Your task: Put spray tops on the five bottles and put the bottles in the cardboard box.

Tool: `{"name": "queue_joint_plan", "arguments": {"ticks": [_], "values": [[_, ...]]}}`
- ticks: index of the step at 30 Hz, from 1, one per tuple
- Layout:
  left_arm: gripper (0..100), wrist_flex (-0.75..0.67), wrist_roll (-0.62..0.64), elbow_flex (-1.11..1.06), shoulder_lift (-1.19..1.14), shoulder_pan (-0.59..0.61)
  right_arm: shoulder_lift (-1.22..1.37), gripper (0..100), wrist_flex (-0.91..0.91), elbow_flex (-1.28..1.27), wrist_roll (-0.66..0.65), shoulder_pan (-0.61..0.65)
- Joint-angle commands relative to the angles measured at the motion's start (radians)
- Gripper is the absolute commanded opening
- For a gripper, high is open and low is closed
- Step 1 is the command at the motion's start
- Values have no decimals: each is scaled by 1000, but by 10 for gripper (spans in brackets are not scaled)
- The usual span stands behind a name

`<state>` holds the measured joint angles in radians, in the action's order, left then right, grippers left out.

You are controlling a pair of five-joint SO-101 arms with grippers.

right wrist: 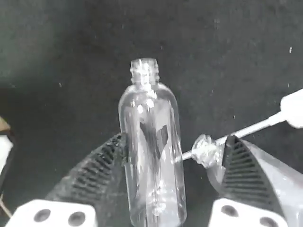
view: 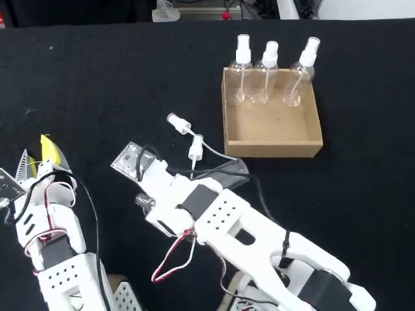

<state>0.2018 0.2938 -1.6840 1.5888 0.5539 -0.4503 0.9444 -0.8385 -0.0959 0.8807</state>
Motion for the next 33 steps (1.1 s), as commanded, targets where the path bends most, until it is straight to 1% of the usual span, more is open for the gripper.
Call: {"name": "queue_joint_plan", "arguments": {"ticks": [1,9,13,15,18,21,23,28,29,31,33], "values": [[159,-20,11,-24,15,12,53,279,-44,42,6,18],[159,-20,11,-24,15,12,193,279,-64,81,6,78],[159,-20,11,-24,15,12,260,273,-118,77,6,72],[159,-20,11,-24,15,12,297,234,-130,79,6,72],[159,-20,11,-24,15,12,321,141,-126,99,5,71],[159,-20,11,-24,15,12,298,58,-112,104,5,37],[159,-20,11,-24,15,12,243,16,-72,108,5,-15],[159,-17,11,-24,15,12,-12,15,152,153,5,-172],[159,-15,11,-24,15,12,-65,15,206,165,-9,-218],[159,-15,11,-24,15,12,-160,15,324,203,-80,-331],[159,-15,11,-24,15,12,-242,15,445,255,-160,-474]]}}
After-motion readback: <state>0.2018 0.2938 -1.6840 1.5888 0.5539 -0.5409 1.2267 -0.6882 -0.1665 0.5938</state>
